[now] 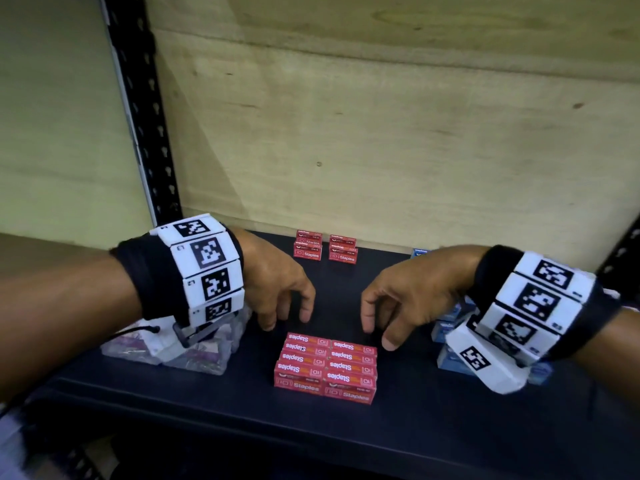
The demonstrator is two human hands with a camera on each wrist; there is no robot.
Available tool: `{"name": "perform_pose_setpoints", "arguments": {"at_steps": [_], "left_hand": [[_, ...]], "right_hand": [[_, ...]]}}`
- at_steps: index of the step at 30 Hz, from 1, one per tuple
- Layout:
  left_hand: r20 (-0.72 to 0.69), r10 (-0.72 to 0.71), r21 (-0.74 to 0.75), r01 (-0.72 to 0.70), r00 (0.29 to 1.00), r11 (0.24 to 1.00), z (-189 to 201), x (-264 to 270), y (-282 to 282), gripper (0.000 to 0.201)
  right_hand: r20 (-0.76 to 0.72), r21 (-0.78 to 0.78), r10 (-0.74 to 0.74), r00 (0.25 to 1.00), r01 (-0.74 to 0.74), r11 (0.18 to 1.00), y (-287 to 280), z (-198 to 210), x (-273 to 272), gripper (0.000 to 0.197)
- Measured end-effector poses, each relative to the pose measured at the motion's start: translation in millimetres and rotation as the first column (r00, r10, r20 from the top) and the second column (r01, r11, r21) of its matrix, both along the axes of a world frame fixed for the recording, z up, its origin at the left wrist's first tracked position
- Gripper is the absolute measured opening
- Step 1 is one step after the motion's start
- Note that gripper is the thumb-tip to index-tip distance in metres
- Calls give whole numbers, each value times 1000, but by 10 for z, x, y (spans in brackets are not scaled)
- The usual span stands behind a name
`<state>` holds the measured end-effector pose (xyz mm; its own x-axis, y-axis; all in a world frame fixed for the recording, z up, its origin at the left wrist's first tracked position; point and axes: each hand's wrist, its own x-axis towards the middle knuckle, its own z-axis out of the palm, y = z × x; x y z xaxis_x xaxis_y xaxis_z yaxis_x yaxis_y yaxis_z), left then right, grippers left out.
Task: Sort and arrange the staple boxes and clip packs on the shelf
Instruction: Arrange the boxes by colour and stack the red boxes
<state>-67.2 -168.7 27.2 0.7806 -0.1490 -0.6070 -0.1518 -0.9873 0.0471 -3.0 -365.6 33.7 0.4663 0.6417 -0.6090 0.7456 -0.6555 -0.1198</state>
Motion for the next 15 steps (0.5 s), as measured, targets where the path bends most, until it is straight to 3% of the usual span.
{"name": "perform_pose_setpoints", "arguments": {"at_steps": [9,15], "left_hand": [[344,111,-12,-114,932,993,182,783,338,15],[396,96,84,-140,913,987,36,1283,472,16]], "right_hand": [[281,169,-95,955,49,984,359,229,824,27],[387,91,-79,919,47,995,651,35,1243,29]]}}
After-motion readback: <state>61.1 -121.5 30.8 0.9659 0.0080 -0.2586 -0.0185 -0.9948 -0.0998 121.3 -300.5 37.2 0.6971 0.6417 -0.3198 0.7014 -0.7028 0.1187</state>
